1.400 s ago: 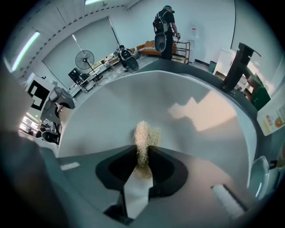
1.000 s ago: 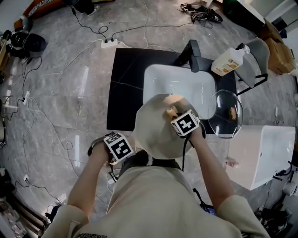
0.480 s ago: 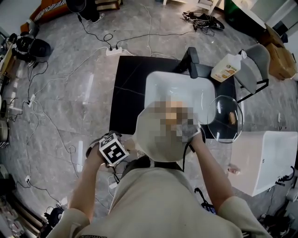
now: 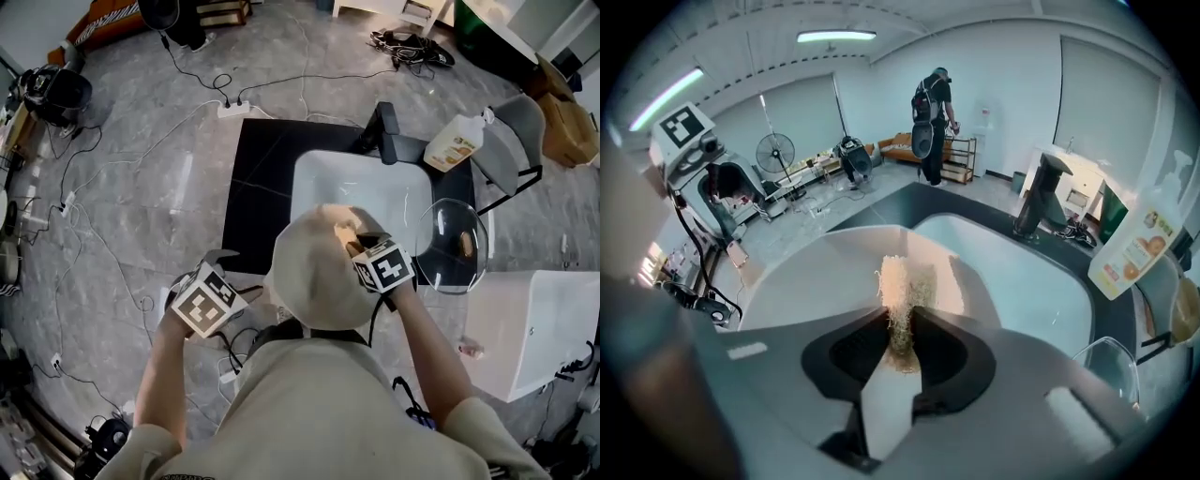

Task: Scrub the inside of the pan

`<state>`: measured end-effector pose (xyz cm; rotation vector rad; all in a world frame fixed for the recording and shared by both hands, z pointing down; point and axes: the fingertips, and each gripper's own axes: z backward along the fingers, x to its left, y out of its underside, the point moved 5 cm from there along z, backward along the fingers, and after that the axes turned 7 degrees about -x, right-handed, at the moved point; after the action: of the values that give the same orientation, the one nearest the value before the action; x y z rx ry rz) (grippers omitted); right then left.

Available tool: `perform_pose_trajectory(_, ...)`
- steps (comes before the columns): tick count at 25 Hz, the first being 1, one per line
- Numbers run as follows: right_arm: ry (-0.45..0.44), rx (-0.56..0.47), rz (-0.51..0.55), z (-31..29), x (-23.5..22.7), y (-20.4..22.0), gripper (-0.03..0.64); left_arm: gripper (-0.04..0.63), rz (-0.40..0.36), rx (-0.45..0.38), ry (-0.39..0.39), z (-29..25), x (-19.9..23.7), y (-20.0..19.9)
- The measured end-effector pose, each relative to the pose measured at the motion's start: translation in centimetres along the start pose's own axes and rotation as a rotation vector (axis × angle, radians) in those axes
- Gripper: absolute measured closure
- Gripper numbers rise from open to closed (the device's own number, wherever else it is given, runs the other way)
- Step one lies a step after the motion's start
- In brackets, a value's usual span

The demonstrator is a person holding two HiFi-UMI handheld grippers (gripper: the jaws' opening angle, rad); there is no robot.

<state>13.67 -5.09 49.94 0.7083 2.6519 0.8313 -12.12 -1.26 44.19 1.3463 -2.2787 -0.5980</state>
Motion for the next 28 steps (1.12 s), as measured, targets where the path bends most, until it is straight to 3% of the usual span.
perform_pose_trajectory(5, 0.002, -0.137, 0.003, 3.5, 0.4, -2.8, 0.532, 0.287, -0.003, -0.198, -0.095, 2.3, 0.5, -4.5)
perform_pose_trajectory(12, 0.016, -0.402, 0.004, 10.2, 1.6, -7.9, 0.532, 0.365, -0.015, -0.433, -0.213, 6.5, 0.5, -8.8)
perform_pose_trajectory(15, 0.039, -0.504, 0.019, 13.0, 2.1, -9.6, 0.532, 0.390, -0.059, -0.514, -0.244, 8.3, 0.5, -10.3)
perform_pose_trajectory(19, 0.076, -0.621, 0.047, 16.7, 2.7, -11.5, 0.532, 0.414, -0.052, -0.665, -0.280, 11.5, -0.6, -12.8)
perform_pose_trajectory(28, 0.116, -0.888, 0.079, 24.2, 5.1, -14.5, 0.532, 0.491, -0.067, -0.837, -0.437, 16.5, -1.5, -15.3)
